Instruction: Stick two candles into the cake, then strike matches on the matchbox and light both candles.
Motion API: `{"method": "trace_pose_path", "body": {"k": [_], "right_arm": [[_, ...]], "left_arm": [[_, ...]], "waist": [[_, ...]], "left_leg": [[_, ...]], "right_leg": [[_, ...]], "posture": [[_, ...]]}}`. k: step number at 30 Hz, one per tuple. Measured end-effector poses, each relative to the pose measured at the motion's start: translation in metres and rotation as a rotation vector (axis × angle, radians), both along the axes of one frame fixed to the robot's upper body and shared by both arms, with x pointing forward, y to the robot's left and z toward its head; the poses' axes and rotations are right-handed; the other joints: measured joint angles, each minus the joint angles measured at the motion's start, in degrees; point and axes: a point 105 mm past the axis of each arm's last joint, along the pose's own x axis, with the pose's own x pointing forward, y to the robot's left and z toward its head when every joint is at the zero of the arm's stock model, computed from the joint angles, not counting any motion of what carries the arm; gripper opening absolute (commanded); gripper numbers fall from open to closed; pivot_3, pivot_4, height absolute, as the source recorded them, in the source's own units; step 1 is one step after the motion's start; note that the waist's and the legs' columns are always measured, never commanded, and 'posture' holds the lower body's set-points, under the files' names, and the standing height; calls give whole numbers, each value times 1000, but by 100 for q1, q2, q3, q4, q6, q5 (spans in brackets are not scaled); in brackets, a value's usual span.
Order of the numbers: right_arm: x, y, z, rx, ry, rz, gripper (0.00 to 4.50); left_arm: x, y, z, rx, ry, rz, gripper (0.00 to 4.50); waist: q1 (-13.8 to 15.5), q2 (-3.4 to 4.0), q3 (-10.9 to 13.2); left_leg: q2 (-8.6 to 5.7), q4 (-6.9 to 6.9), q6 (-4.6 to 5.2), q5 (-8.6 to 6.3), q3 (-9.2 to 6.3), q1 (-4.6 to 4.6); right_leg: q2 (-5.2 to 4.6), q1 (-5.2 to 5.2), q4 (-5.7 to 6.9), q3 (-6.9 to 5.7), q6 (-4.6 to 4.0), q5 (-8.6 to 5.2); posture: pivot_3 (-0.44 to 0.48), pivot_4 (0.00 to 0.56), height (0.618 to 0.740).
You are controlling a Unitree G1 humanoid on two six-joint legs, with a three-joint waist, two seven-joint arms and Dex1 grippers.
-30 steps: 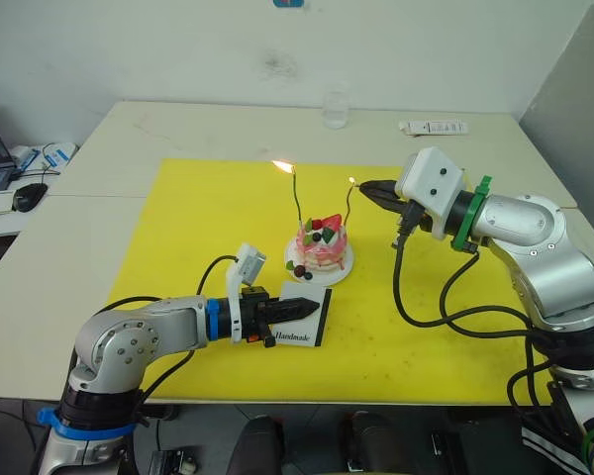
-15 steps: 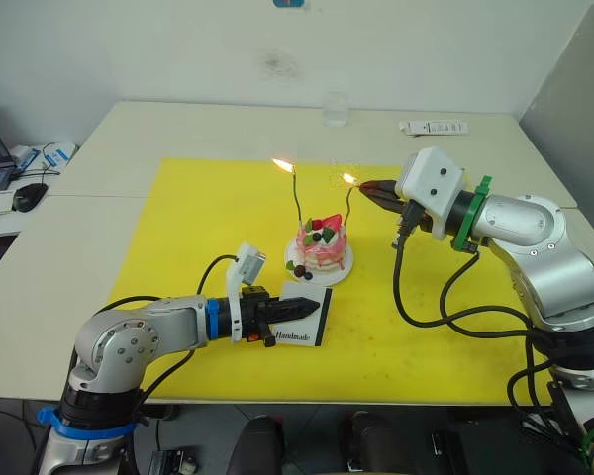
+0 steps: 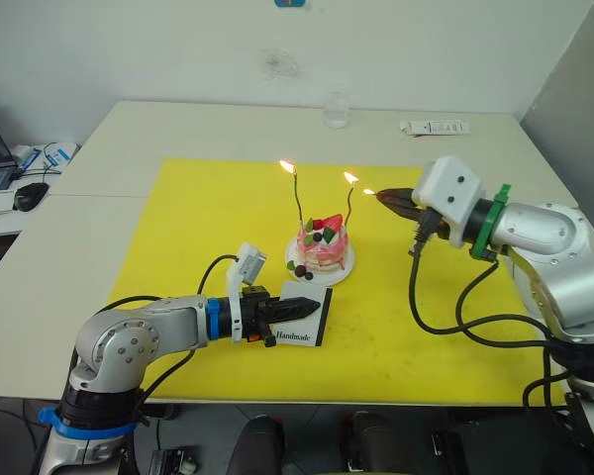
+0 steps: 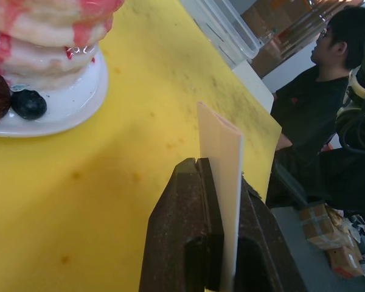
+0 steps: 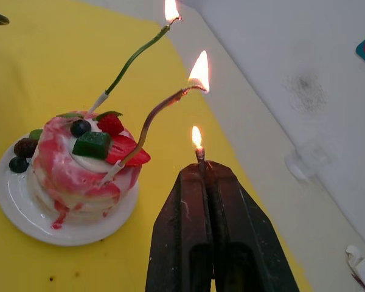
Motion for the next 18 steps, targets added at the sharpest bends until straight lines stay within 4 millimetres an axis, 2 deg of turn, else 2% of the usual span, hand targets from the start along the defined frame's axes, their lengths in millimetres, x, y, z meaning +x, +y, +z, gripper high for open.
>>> {"method": "trace_pose_path", "body": {"k": [5, 8, 13, 18], "right_arm": [[-5, -45, -10, 45, 73, -171, 13], [-7, -82, -20, 95, 100, -329, 13], [-11, -157, -37, 176, 130, -659, 13], [-18, -211, -51, 190, 148, -888, 13]], "left_arm": [[-1, -2, -1, -9, 9, -7, 0], [-4, -7, -2, -23, 20, -20, 0], [-7, -15, -2, -54, 29, -41, 0], [-7, -15, -4, -56, 37, -34, 0]], "waist": [[13, 0, 0], [18, 0, 0], [13, 0, 0], [-8, 2, -1]], "left_leg": [[-2, 1, 0, 0, 2, -1], [-5, 1, 0, 0, 3, -1], [-7, 3, 0, 0, 4, 1], [-7, 2, 0, 0, 4, 5]], "right_leg": [[0, 1, -2, 2, 0, 0], [-3, 2, -2, 2, 1, 0], [-2, 3, 2, 5, 1, 0], [8, 3, 2, 9, 0, 0]], "posture": [[0, 150, 740], [0, 150, 740], [0, 150, 740], [0, 150, 740]]}}
